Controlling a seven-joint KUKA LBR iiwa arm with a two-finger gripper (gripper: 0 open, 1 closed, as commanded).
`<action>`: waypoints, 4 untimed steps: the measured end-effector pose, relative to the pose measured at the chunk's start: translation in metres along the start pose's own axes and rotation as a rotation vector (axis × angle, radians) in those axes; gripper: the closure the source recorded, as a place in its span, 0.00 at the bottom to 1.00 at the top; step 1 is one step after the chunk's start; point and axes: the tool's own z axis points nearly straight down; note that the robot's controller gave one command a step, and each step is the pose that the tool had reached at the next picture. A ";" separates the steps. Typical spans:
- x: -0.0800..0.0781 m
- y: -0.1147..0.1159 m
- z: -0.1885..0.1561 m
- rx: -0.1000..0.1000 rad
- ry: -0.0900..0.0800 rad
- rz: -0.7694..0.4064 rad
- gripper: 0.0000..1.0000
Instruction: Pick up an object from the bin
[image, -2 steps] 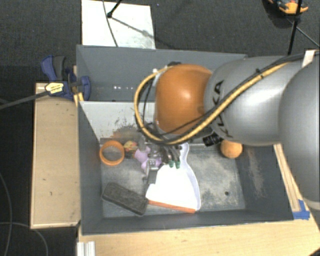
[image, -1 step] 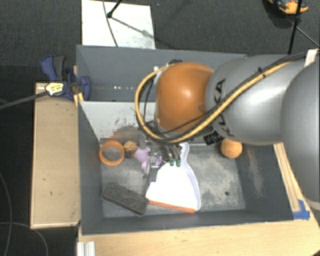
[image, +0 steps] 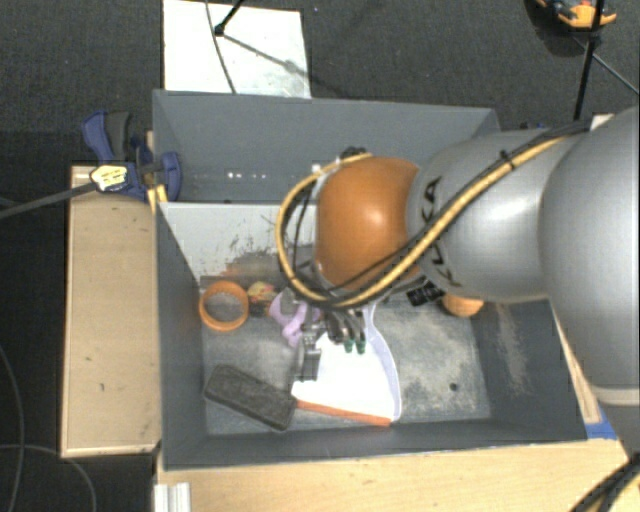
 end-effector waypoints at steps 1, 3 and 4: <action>-0.010 -0.020 0.060 0.000 0.001 -0.038 0.00; -0.007 -0.037 0.073 0.002 0.006 0.150 1.00; -0.034 -0.033 -0.063 0.002 0.007 0.122 1.00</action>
Offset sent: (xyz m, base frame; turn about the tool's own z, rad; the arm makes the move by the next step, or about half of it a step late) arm 0.0084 -0.0365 -0.0738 0.1487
